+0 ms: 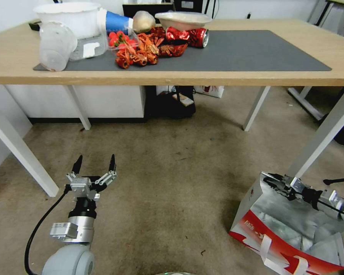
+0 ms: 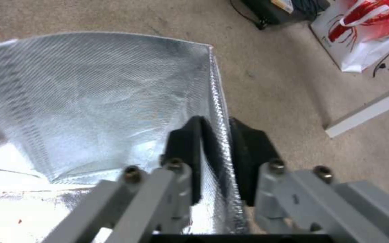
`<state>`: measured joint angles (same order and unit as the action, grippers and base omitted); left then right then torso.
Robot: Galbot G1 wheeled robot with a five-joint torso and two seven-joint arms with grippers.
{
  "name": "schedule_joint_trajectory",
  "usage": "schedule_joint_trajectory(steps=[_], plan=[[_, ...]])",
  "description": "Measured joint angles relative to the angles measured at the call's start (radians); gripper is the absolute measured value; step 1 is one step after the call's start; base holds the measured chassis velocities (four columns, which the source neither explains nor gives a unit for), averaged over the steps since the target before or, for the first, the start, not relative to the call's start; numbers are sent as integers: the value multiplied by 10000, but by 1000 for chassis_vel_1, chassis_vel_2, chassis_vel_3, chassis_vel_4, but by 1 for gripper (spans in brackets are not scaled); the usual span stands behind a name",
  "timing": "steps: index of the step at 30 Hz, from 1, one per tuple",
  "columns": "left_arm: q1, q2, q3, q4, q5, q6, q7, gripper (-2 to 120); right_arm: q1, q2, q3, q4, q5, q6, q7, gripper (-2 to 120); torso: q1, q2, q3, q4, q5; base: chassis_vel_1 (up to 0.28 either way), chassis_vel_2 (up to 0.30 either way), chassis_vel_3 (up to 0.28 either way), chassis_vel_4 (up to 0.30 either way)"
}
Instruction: Pick up the food delivery bag from the floor and place it on the table.
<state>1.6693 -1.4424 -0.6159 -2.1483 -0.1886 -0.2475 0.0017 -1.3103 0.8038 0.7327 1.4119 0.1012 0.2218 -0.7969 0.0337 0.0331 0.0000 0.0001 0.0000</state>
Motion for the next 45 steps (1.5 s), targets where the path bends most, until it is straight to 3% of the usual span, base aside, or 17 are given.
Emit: schedule_joint_trajectory(steps=[5,11,18,29,45], plan=[[39,-21,-6,-27,15,-70,-1,100,-42,-4,40,9,55,16,-35,0,0,0,0,0,0,0,0,0,0],[56,-8,-22,-51,16,-91,-2,100,-208,61,143,134,270,18,50,0,0,0,0,0,0,0,0,0,0],[93,10,21,-52,12,-52,1,100,-870,92,179,650,1625,-225,883,0,0,0,0,-1,0,0,0,0,0],[50,57,49,89,11,-92,7,100,-2408,-43,568,2645,4135,-999,2050,0,0,0,0,0,-2,0,0,0,0],[-34,103,6,244,-18,-140,12,100,-3399,-380,215,5285,5727,-1454,3687,0,0,1,0,1,-2,0,0,0,0]])
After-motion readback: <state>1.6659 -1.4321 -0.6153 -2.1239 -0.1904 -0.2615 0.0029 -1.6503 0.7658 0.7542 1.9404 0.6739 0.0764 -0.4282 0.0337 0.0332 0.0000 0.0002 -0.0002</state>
